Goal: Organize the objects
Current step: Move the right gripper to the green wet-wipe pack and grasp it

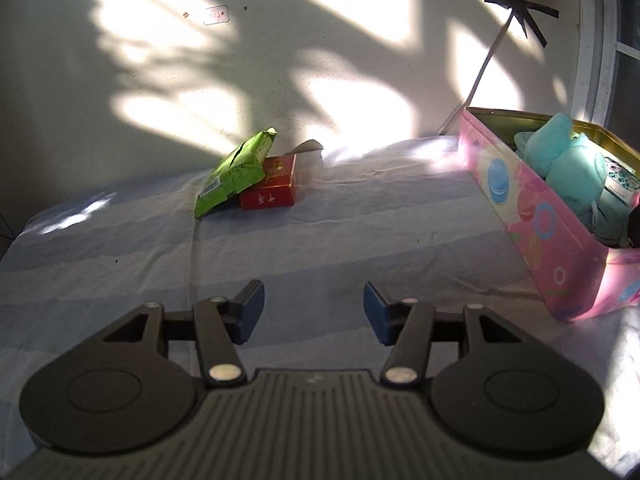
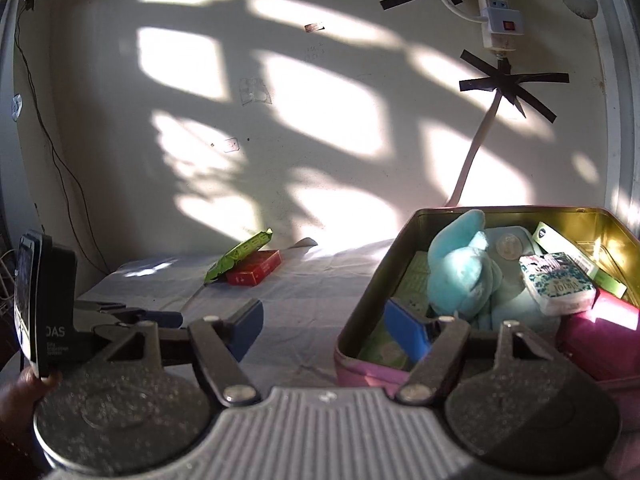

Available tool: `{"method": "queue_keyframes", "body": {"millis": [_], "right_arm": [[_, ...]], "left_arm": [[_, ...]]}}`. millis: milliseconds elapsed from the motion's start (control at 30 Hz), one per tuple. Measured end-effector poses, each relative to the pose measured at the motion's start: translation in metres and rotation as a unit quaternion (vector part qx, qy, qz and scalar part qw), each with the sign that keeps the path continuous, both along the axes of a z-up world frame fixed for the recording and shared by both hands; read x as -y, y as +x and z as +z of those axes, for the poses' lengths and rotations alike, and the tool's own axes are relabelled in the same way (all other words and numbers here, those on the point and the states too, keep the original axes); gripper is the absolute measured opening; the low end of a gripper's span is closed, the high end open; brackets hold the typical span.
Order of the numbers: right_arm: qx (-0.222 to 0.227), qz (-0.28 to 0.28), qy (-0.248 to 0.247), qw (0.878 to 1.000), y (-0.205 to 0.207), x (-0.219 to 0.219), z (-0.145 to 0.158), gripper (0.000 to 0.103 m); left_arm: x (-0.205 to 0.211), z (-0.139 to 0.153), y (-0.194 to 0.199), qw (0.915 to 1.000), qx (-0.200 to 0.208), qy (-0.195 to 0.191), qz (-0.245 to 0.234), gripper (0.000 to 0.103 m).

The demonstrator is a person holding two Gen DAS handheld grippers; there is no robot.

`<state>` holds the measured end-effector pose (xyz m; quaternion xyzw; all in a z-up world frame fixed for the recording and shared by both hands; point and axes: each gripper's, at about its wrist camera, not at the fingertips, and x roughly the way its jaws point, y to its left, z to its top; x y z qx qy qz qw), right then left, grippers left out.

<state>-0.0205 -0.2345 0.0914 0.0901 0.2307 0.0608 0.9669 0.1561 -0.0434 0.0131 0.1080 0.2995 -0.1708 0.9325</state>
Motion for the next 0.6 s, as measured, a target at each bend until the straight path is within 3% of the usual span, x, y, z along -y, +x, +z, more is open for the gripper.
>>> {"method": "queue_keyframes", "body": {"millis": [167,333,467,600], "right_arm": [[-0.04,0.058,-0.002,0.997,0.035,-0.042,-0.017,0.07],[-0.071,0.096,0.037,0.992,0.093,-0.073,-0.027,0.067],[-0.096,0.094,0.078,0.988,0.162,-0.083,-0.039,0.066],[-0.122,0.057,0.138,0.981,0.233,-0.082,-0.056,0.063]], "left_arm": [[-0.057,-0.011,0.032,0.9965,-0.004,-0.012,0.083,0.06],[-0.114,-0.021,0.051,0.9813,-0.041,-0.094,0.163,0.06],[-0.129,-0.017,0.051,0.9732,-0.046,-0.131,0.183,0.064],[-0.128,-0.018,0.056,0.9735,-0.047,-0.132,0.181,0.067]]}}
